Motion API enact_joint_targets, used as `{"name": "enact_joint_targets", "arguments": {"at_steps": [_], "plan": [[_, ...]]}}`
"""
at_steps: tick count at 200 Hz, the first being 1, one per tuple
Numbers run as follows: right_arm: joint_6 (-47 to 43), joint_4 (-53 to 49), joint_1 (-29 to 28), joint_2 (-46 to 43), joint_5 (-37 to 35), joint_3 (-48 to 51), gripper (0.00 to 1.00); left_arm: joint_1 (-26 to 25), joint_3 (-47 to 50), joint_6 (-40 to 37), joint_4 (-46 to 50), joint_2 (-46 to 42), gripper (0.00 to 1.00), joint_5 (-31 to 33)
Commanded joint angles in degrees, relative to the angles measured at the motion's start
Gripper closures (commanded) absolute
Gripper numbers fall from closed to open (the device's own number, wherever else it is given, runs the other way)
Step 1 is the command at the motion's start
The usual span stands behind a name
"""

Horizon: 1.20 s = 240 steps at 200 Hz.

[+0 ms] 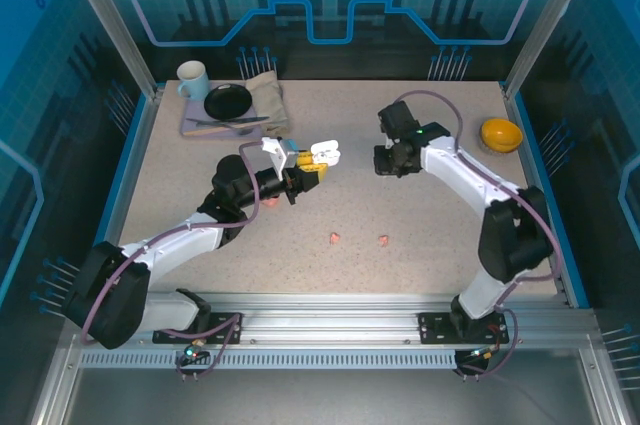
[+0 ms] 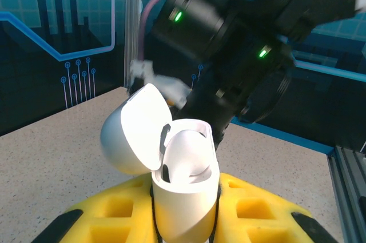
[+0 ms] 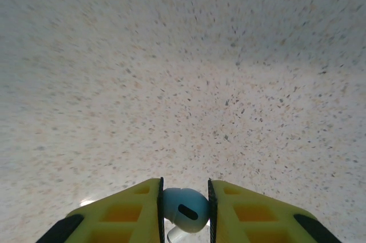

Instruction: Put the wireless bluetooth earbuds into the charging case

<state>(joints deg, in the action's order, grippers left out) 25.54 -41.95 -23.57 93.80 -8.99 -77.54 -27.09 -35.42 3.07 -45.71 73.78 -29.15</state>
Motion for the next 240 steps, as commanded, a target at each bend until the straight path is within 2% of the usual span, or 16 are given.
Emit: {"name": "enact_joint_targets", "arguments": {"at_steps": [1,41,73,149,240], "plan": [[0.8,1.0,-0.1,-6.8,-0.7,0.0,0.75,0.5,-1.9,-0.4,-1.2,-1.0,1.00,0.6],[-0.4,4.2,-1.1,-16.4,0.0,-2.0,0.73,0.5,-3.4,-0.2,-0.2,-0.5,1.00,0.1],[-2.6,7.2,-2.5,-20.1,3.3,-4.8,0.73,0.5,-4.8,-0.1,1.0,0.1,1.00,-0.8],[-4.9,12.3,-9.0,-20.2,6.4,-7.3,0.71,0.5,-7.7,0.4,2.7,1.9,1.00,-2.0],[-14.7,20.1,-14.5,-20.8,8.3,-3.2,0.71,0.5,-9.3,1.6,3.5,2.7,1.00,-3.2]]}}
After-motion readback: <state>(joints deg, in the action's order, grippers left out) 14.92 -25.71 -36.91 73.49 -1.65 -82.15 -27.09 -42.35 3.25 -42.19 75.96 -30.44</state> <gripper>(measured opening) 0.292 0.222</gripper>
